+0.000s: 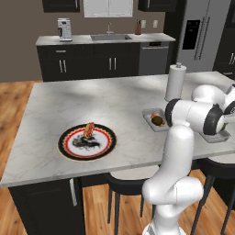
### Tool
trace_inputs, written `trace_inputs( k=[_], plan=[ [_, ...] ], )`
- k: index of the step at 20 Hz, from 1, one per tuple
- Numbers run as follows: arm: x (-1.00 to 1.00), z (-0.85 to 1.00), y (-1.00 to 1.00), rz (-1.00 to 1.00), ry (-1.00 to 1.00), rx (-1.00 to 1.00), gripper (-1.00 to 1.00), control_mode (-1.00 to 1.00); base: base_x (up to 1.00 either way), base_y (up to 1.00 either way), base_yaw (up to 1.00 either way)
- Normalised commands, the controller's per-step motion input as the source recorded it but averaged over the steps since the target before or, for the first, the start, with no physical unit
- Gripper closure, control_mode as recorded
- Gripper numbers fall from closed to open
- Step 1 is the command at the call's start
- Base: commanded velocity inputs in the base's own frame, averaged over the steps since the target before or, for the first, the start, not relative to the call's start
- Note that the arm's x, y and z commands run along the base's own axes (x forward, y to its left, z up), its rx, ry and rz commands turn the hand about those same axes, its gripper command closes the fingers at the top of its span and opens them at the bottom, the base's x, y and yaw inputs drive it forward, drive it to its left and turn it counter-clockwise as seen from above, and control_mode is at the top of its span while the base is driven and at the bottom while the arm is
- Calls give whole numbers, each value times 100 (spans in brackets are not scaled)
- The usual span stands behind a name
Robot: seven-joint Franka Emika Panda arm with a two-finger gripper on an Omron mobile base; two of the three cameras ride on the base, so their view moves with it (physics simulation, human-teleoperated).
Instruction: Place one cooked food and one vegetable from the large plate to each tupperware container.
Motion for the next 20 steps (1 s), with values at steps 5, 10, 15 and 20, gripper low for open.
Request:
trace_inputs(
  k=[5,10,15,20],
  plan=[
    [14,-43,-13,4,0,0,100,-100,0,0,0],
    [21,-20,0,2,0,0,100,-100,0,0,0],
    [24,-8,0,0,0,0,100,-100,0,0,0],
    [18,-25,0,0,0,0,100,-100,0,0,0]
  ],
)
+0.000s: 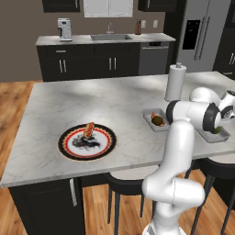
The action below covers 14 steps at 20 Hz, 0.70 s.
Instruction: Place one cooked food and one vegetable from the large plate to each tupperware container.
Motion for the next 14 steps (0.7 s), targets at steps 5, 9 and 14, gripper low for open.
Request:
trace_inputs(
  k=[5,9,14],
  plan=[
    [3,-33,3,0,0,0,100,-100,0,0,0],
    [0,-29,1,0,0,0,100,-100,0,0,0],
    [1,-29,22,0,0,0,-100,-100,0,0,0]
  ],
)
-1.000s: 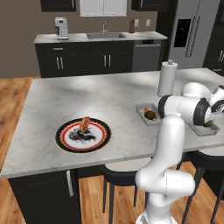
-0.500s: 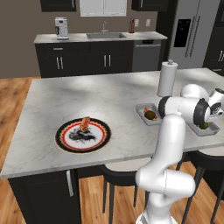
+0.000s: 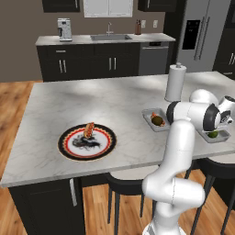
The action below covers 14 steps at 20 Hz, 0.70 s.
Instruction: Place one cooked food and one vegetable from the large plate to each tupperware container.
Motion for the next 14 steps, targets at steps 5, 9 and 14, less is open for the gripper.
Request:
trace_inputs(
  k=[5,9,14],
  plan=[
    [2,-6,8,0,0,0,-100,-100,0,0,0],
    [-10,5,1,0,0,0,-100,-100,0,0,0],
    [-10,26,14,0,0,0,-100,-100,0,0,0]
  ],
)
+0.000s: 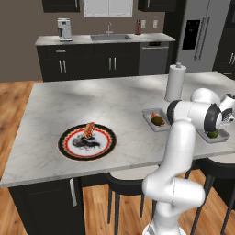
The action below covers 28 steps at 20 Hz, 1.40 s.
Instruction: Place one cooked food and one vegetable from the large plate to each tupperware container.
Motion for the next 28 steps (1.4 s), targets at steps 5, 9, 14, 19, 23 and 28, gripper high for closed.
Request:
trace_inputs(
  k=[5,9,14,19,23,28],
  plan=[
    [-14,33,16,0,0,0,-100,-100,0,0,0],
    [-31,34,17,0,0,0,-100,-100,0,0,0],
    [-56,53,45,0,-2,0,-100,-100,0,0,0],
    [-50,59,80,0,-1,0,-100,-100,0,0,0],
    [-37,55,98,0,0,0,-100,-100,0,0,0],
    [-25,48,100,-7,-1,-1,-100,-100,0,0,0]
  ],
)
